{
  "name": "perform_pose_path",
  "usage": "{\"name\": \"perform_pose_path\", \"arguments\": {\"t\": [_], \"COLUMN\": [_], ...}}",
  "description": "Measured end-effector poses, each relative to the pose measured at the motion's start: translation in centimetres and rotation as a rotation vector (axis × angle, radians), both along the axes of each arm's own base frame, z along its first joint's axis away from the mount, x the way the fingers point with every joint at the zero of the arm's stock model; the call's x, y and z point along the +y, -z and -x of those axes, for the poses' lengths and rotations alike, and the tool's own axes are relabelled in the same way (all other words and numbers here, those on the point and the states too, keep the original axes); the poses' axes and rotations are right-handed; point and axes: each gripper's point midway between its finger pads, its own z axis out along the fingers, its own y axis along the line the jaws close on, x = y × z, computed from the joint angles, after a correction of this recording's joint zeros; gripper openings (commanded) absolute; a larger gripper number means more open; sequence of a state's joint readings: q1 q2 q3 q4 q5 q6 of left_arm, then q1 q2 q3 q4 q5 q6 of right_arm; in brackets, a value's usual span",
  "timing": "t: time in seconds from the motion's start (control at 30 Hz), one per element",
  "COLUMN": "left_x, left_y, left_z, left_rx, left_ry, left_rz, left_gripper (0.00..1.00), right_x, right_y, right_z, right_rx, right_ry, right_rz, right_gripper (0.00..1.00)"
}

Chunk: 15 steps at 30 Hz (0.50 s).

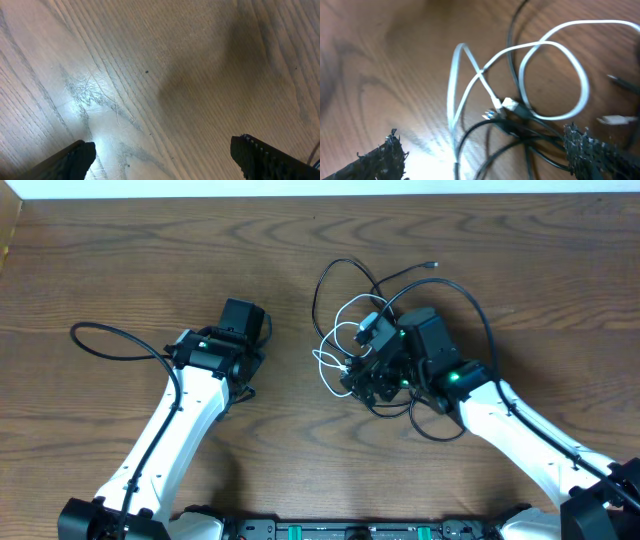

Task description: Untangle cables

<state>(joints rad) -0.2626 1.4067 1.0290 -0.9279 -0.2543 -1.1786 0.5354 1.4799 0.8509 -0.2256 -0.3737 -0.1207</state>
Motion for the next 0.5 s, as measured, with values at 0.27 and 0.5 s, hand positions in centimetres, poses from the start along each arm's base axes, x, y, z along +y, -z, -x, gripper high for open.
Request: {"name": "perform_pose_path", "arguments": {"t": [0.27,0.5], "left_x": [0.0,0.0], "left_y": [0.0,0.0], "left_z": [0.1,0.2], "left_rx": [0.004,0.007], "left_ry": [0.0,0.0], "left_rz": [-0.001,-0.002], "left_gripper": [0.95,0.95], "right_x": [0.0,-0.9], "right_y": [2.4,2.4], "right_z": [-0.6,-4.1], "right_rx": [-0.038,-0.16], "right_ry": [0.044,0.16], "right_rz": [0.124,0.17], "right_gripper": [0.86,0.96]}}
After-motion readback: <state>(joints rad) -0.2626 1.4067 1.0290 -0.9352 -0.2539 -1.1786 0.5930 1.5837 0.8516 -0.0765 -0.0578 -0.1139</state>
